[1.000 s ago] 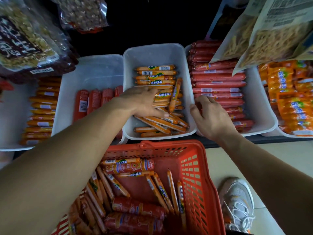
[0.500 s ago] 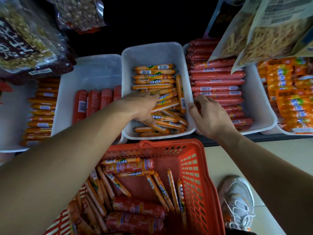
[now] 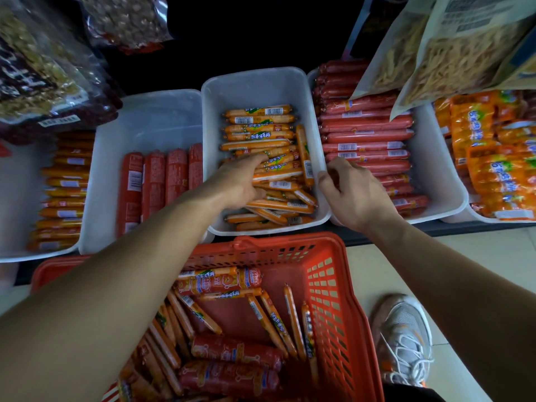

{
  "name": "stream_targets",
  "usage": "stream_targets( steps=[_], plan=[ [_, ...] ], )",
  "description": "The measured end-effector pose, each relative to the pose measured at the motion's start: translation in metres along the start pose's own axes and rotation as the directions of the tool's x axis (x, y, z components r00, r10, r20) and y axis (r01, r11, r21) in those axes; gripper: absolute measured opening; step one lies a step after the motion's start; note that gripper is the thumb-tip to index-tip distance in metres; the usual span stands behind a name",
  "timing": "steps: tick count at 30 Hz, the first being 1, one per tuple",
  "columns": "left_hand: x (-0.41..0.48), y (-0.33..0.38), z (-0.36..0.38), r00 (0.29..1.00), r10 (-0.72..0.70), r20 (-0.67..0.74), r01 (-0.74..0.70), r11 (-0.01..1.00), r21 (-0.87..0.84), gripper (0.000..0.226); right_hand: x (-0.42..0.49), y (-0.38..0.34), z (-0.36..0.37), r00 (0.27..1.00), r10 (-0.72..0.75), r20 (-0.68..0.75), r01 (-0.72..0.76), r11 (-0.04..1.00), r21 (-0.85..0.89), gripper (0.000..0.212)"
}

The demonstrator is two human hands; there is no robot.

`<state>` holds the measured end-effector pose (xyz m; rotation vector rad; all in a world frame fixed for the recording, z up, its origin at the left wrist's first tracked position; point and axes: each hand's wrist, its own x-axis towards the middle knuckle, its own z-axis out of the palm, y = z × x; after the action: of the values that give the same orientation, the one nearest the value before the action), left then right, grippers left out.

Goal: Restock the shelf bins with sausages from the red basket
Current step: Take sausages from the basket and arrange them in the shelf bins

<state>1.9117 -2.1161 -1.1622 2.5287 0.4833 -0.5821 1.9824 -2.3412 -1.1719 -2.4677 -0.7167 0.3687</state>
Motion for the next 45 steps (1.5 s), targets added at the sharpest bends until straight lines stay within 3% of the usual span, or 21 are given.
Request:
stream_targets(
  steps=[3, 8, 13, 19, 23, 31, 35, 38, 41, 45],
  plan=[
    [0.0, -0.001, -0.001, 0.997, 0.043, -0.061, -0.043, 0.999, -0.004, 0.096, 0.001, -0.001, 0.0, 1.0, -0.006, 0.0, 0.006, 1.0, -0.003, 0.031],
    [0.005, -0.005, 0.008, 0.991, 0.106, -0.081, -0.104, 0.994, 0.027, 0.057, 0.0, -0.001, 0.0, 1.0, -0.004, 0.001, 0.004, 1.0, -0.013, 0.03],
    [0.002, 0.001, 0.006, 0.958, 0.04, -0.284, -0.019, 0.997, 0.076, 0.057, 0.0, -0.001, 0.0, 1.0, -0.005, -0.002, 0.005, 1.0, -0.013, 0.03],
    [0.012, 0.041, 0.019, 0.947, 0.09, -0.307, -0.084, 0.996, 0.031, 0.05, 0.0, 0.001, 0.002, 1.0, -0.003, -0.005, 0.003, 1.0, -0.006, 0.03],
    [0.041, 0.055, 0.03, 0.962, 0.005, -0.274, -0.008, 1.0, -0.01, 0.047, 0.0, 0.002, 0.002, 1.0, -0.014, -0.021, 0.015, 1.0, 0.013, 0.028],
    [0.053, 0.055, 0.029, 0.963, -0.13, -0.235, 0.047, 0.944, -0.327, 0.056, 0.0, 0.001, 0.002, 1.0, 0.006, -0.012, -0.006, 1.0, 0.022, 0.032],
    [0.055, 0.054, 0.026, 0.975, -0.123, -0.182, 0.029, 0.894, -0.447, 0.036, 0.0, 0.001, 0.003, 1.0, 0.011, -0.012, -0.011, 1.0, 0.018, 0.031],
    [0.053, 0.058, 0.025, 0.987, -0.089, -0.131, 0.019, 0.887, -0.462, 0.034, 0.0, 0.0, 0.002, 1.0, 0.017, -0.008, -0.017, 1.0, 0.026, 0.028],
    [0.049, 0.06, 0.025, 0.984, -0.054, -0.169, -0.038, 0.867, -0.497, 0.029, 0.0, -0.001, 0.002, 1.0, 0.017, -0.013, -0.017, 1.0, 0.026, 0.027],
    [0.031, 0.055, 0.007, 0.959, -0.041, -0.282, -0.17, 0.711, -0.683, 0.029, 0.0, -0.001, 0.001, 1.0, 0.02, -0.013, -0.02, 1.0, 0.022, 0.027]
  ],
)
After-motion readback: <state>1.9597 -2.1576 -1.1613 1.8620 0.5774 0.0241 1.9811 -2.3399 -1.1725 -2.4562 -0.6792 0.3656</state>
